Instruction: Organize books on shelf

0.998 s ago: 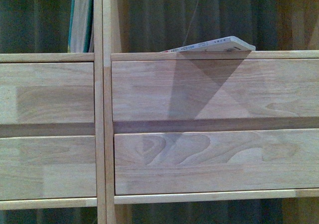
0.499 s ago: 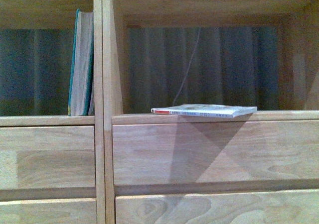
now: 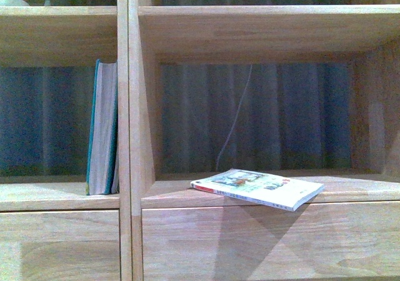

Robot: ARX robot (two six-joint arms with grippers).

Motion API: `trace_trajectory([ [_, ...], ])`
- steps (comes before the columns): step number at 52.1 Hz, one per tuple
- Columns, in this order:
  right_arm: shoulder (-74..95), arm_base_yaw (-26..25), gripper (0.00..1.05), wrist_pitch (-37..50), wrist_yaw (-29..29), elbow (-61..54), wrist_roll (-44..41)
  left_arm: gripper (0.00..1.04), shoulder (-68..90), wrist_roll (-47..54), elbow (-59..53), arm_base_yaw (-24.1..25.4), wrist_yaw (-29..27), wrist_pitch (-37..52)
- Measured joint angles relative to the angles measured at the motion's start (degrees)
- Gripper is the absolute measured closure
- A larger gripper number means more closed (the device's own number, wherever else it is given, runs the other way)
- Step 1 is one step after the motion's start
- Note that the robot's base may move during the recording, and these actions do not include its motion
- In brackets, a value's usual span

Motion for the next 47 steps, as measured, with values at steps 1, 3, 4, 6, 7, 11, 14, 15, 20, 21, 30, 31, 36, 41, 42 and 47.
trace_trajectory([
  [1, 0.0, 0.0, 0.07, 0.0, 0.0, 0.0, 0.0, 0.07, 0.0, 0.0, 0.0, 0.0, 0.0, 0.0],
  [3, 0.0, 0.0, 0.07, 0.0, 0.0, 0.0, 0.0, 0.07, 0.0, 0.0, 0.0, 0.0, 0.0, 0.0],
  [4, 0.0, 0.0, 0.07, 0.0, 0.0, 0.0, 0.0, 0.07, 0.0, 0.0, 0.0, 0.0, 0.0, 0.0],
  [6, 0.0, 0.0, 0.07, 0.0, 0.0, 0.0, 0.0, 0.07, 0.0, 0.0, 0.0, 0.0, 0.0, 0.0],
  [7, 0.0, 0.0, 0.07, 0.0, 0.0, 0.0, 0.0, 0.07, 0.0, 0.0, 0.0, 0.0, 0.0, 0.0],
  [11, 0.0, 0.0, 0.07, 0.0, 0.0, 0.0, 0.0, 0.07, 0.0, 0.0, 0.0, 0.0, 0.0, 0.0],
  [14, 0.0, 0.0, 0.07, 0.0, 0.0, 0.0, 0.0, 0.07, 0.0, 0.0, 0.0, 0.0, 0.0, 0.0],
  [15, 0.0, 0.0, 0.07, 0.0, -0.2, 0.0, 0.2, 0.07, 0.0, 0.0, 0.0, 0.0, 0.0, 0.0],
  [20, 3.2, -3.7, 0.07, -1.5, -11.3, 1.4, 8.8, 0.07, 0.0, 0.0, 0.0, 0.0, 0.0, 0.0],
  [21, 3.8, -4.1, 0.07, -1.3, -12.2, 1.7, 9.7, 0.07, 0.0, 0.0, 0.0, 0.0, 0.0, 0.0],
  [30, 14.6, -8.1, 0.07, 6.8, -18.1, 10.3, 20.6, 0.07, 0.0, 0.0, 0.0, 0.0, 0.0, 0.0],
  [31, 16.1, -8.2, 0.07, 7.9, -18.1, 11.3, 21.4, 0.07, 0.0, 0.0, 0.0, 0.0, 0.0, 0.0],
  [36, 23.1, -7.5, 0.07, 11.9, -18.1, 14.9, 24.6, 0.07, 0.0, 0.0, 0.0, 0.0, 0.0, 0.0],
  [41, 34.4, -3.2, 0.07, 16.9, -17.6, 19.8, 29.9, 0.07, 0.0, 0.0, 0.0, 0.0, 0.0, 0.0],
  [42, 37.2, -1.9, 0.07, 18.1, -17.5, 21.1, 31.7, 0.07, 0.0, 0.0, 0.0, 0.0, 0.0, 0.0],
  [47, 50.7, 4.7, 0.07, 23.3, -16.5, 27.3, 37.9, 0.07, 0.0, 0.0, 0.0, 0.0, 0.0, 0.0],
])
